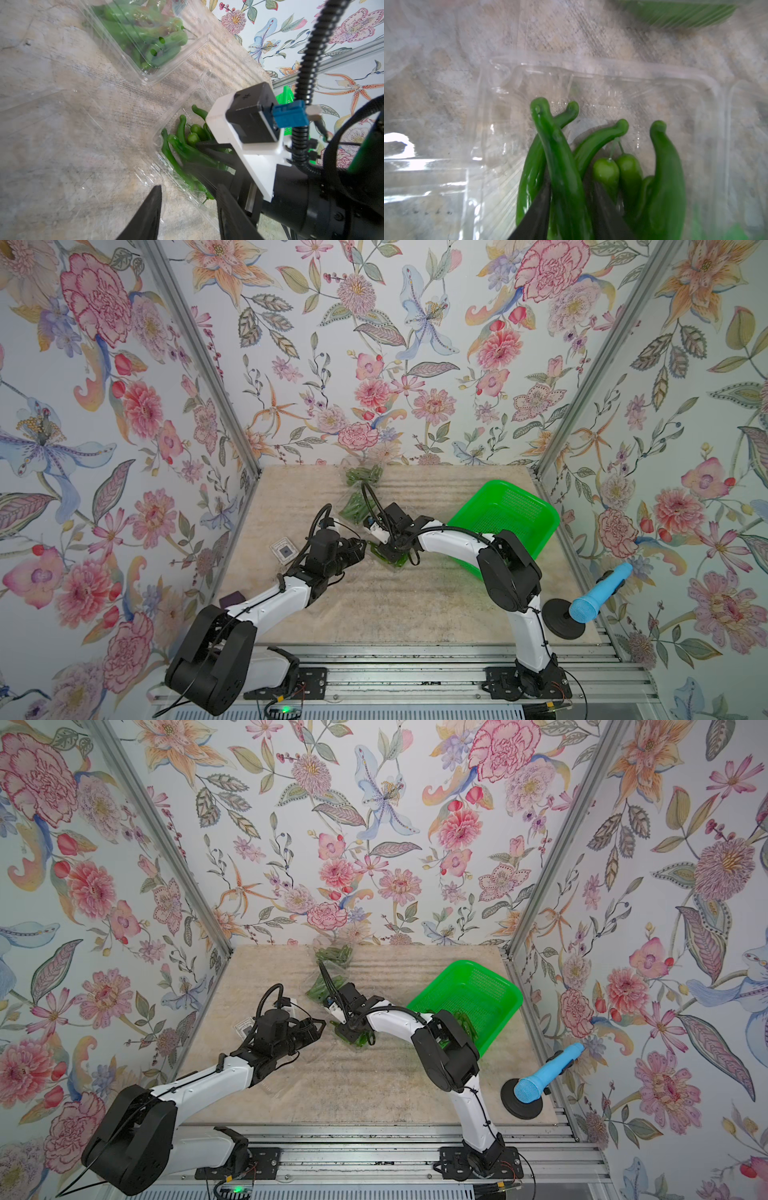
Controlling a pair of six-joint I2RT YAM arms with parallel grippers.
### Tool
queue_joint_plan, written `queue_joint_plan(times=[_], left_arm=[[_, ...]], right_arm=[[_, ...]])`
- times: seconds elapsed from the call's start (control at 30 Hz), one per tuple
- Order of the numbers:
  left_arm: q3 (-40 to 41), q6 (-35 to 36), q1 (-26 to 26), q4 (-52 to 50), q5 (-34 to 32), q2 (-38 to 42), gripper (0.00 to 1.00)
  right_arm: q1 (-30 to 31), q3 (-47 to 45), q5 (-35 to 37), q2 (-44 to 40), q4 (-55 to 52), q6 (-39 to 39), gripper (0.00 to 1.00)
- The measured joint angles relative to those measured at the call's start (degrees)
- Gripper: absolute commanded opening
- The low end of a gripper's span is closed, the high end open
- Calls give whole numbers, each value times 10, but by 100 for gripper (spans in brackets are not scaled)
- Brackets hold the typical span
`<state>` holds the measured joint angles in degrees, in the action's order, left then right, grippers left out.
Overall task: Take small green peppers out of containers
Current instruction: Pick up the green pepper from the packing box.
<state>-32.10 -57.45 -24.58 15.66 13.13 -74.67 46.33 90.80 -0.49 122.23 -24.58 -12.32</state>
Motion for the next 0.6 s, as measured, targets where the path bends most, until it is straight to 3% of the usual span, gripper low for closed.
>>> queue_joint_plan(times=[0.23,0.47,0.6], left_arm=[[0,0,2,0,0,0,46],[0,0,2,0,1,0,45],[0,0,2,0,1,0,45]], right_arm=[[0,8,11,5,-5,-5,13],[0,8,19,-1,-7,-5,9],[-1,-13,27,-47,-12,-1,7]])
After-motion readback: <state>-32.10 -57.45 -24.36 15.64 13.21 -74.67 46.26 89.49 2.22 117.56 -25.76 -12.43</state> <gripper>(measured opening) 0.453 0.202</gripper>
